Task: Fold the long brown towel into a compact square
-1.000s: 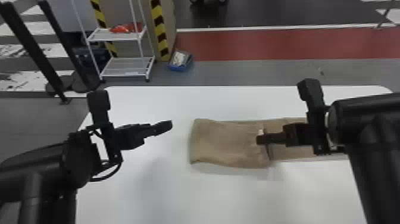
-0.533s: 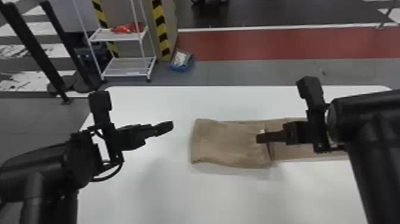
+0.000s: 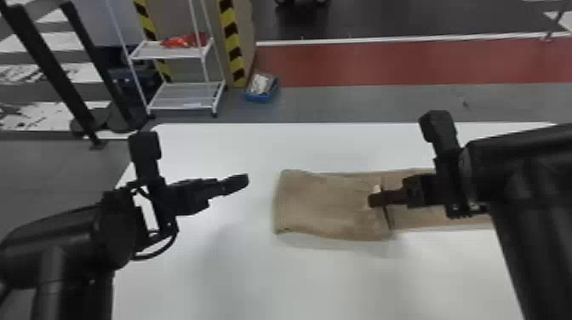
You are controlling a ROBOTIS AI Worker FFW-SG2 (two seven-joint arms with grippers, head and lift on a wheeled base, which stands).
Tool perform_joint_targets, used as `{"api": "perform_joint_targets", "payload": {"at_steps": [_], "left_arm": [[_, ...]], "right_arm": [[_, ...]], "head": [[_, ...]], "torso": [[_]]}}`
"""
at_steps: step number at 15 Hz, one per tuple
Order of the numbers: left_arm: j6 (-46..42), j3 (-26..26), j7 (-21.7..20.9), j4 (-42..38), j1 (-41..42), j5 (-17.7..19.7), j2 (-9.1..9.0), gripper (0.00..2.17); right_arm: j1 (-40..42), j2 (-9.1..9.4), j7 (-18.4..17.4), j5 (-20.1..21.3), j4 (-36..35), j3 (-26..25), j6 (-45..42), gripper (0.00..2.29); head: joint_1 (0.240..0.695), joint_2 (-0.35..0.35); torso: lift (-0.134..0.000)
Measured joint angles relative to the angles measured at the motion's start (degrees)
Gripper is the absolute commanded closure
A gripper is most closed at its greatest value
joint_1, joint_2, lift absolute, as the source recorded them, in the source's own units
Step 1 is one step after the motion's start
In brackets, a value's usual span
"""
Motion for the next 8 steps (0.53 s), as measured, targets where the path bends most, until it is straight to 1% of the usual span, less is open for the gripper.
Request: {"api": "perform_joint_targets", "payload": {"at_steps": [5,6,7,8], "left_arm": [[-0.09,0.42,-0.01,0.07,0.04,0.00,0.04,0.07],[-0.09,0.43,-0.07,0.07,0.04,0.00,0.09,0.07],[-0.09,0.44,-0.08,0.07,0.07,0.00,0.11,0.07],[-0.09,0.48,-0.07,0.07,0.14,0.00,0.14,0.08]], "right_arm": [[-0.30,0.00,0.02,-0.26,0.28,0.22,0.02,0.77],[-0.31,0.00,0.17,-0.27,0.28,0.22,0.16,1.01],[-0.32,0.00,0.28,-0.31,0.23,0.21,0.27,1.15],[-0.31,0.00,0.34,-0.35,0.12,0.17,0.35,1.15]], "head": [[0.695,0.120],[0.695,0.121],[0.695,0.122],[0.695,0.123]], "torso": [[-0.120],[-0.120],[-0.120],[-0.120]]}}
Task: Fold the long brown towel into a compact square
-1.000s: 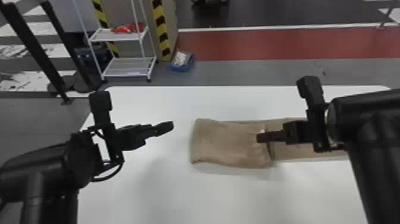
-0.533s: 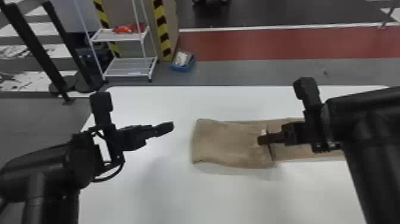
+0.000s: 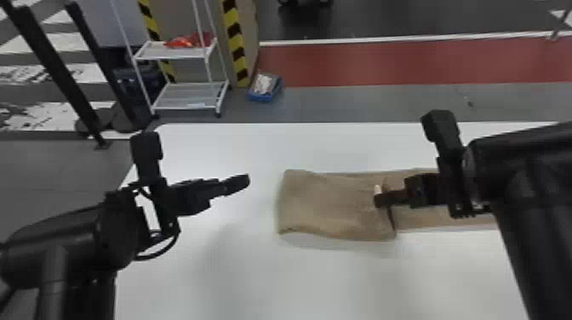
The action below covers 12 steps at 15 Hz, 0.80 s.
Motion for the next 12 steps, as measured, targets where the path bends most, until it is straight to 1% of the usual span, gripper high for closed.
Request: {"api": "perform_joint_targets", "payload": {"at_steps": [5,9,12], "left_arm": [[0.12,0.09,-0.02,0.00,0.16,0.00,0.07,0.08],[0.17,0.27,-0.02,-0.02,0.19,0.00,0.32,0.08],[0.16,-0.06,-0.02,0.07,0.17,0.00,0.36,0.08]], "right_arm": [[0.57,0.00,0.04,-0.50,-1.34,-0.03,1.17,1.15],[3.79,0.00,0.61,-1.57,-8.08,0.21,4.61,1.15],[5.29,0.00,0.50,-1.64,-9.46,-0.15,5.13,1.15]], "head": [[0.695,0.127],[0.695,0.142],[0.695,0.142]], "torso": [[-0.120],[-0.120],[-0.120]]}}
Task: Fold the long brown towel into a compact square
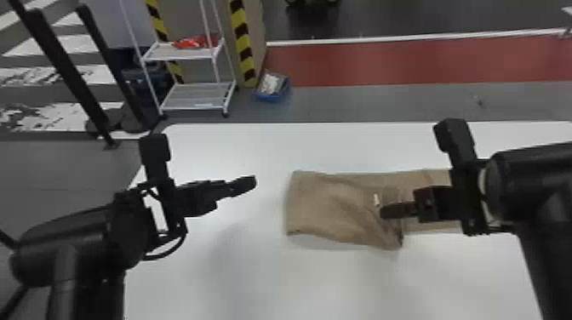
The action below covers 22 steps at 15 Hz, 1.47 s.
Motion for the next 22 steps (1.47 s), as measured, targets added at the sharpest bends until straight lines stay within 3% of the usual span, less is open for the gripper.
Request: {"api": "perform_joint_targets", "payload": {"at_steps": [1,3,6,20,22], "left_arm": [[0.00,-0.13,0.00,0.04,0.00,0.00,-0.02,0.08],[0.00,-0.32,0.00,0.11,0.08,0.00,-0.03,0.08],[-0.07,-0.47,0.09,0.26,0.28,0.00,-0.03,0.08],[-0.57,-0.04,0.09,1.25,0.34,-0.28,0.04,0.08],[-1.13,-0.05,0.09,1.70,0.33,-0.27,0.05,0.08]], "right_arm": [[0.02,0.00,-0.03,0.17,0.27,-0.22,-0.11,1.09],[0.01,0.00,-0.32,0.71,0.61,-0.54,-0.18,0.60],[-0.74,0.00,-0.83,1.18,0.92,-1.23,-0.20,0.48],[-4.15,0.00,-1.17,3.47,7.84,-0.02,-1.21,0.54],[-4.15,0.00,-1.15,3.38,8.15,0.05,-1.50,0.77]], "head": [[0.695,0.138],[0.695,0.132],[0.695,0.120],[0.695,0.115],[0.695,0.117]], "torso": [[-0.120],[-0.120],[-0.120],[-0.120],[-0.120]]}}
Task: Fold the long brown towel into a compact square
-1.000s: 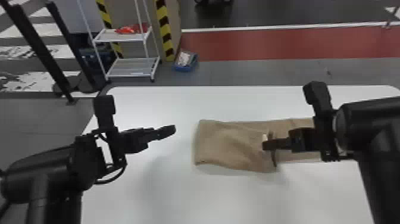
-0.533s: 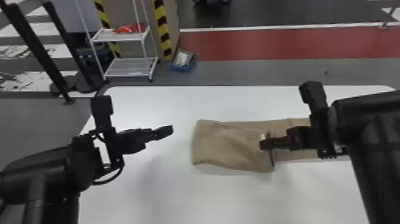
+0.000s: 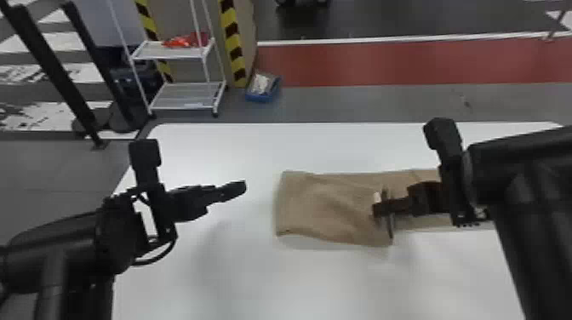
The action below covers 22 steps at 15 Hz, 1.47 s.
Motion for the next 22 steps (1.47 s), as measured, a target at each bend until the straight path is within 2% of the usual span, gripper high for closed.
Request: {"api": "perform_joint_targets", "payload": {"at_steps": [1,2,5,6,11,15,20,22], "left_arm": [[-0.18,-0.02,0.00,0.14,-0.04,0.00,0.00,0.08],[-0.27,-0.03,0.00,0.21,-0.06,0.01,0.00,0.08],[-0.30,0.02,0.00,0.24,-0.07,0.01,0.00,0.08],[-0.33,0.04,0.00,0.24,-0.08,0.01,0.00,0.08],[-0.43,0.21,-0.02,0.24,-0.23,0.01,0.01,0.08],[-0.44,0.80,-0.09,0.19,-0.12,0.09,0.01,0.08],[-0.31,0.32,-0.09,0.09,-0.05,0.15,-0.03,0.08],[-0.27,0.54,-0.09,0.07,0.00,0.05,-0.01,0.08]], "right_arm": [[0.00,0.00,0.05,-0.11,0.04,0.08,-0.07,0.79],[0.00,0.00,0.07,-0.23,0.04,0.12,-0.09,1.00],[-0.01,0.00,-0.02,-0.54,0.02,0.04,-0.42,1.04],[-0.02,0.00,-0.04,-0.59,-0.01,0.01,-0.53,1.18],[-0.07,0.00,0.40,-1.92,-0.97,-1.03,-4.31,1.18],[-0.45,0.00,1.13,-5.21,-6.28,-6.58,-3.59,1.18],[-1.25,0.00,1.49,-5.34,-0.94,-8.19,-6.33,1.18],[-2.28,0.00,2.16,-6.03,-2.95,-9.85,-5.27,1.18]], "head": [[0.695,0.117],[0.695,0.119],[0.695,0.120],[0.695,0.120],[0.695,0.123],[0.695,0.113],[0.695,0.099],[0.695,0.095]], "torso": [[-0.120],[-0.120],[-0.120],[-0.120],[-0.120],[-0.120],[-0.120],[-0.120]]}}
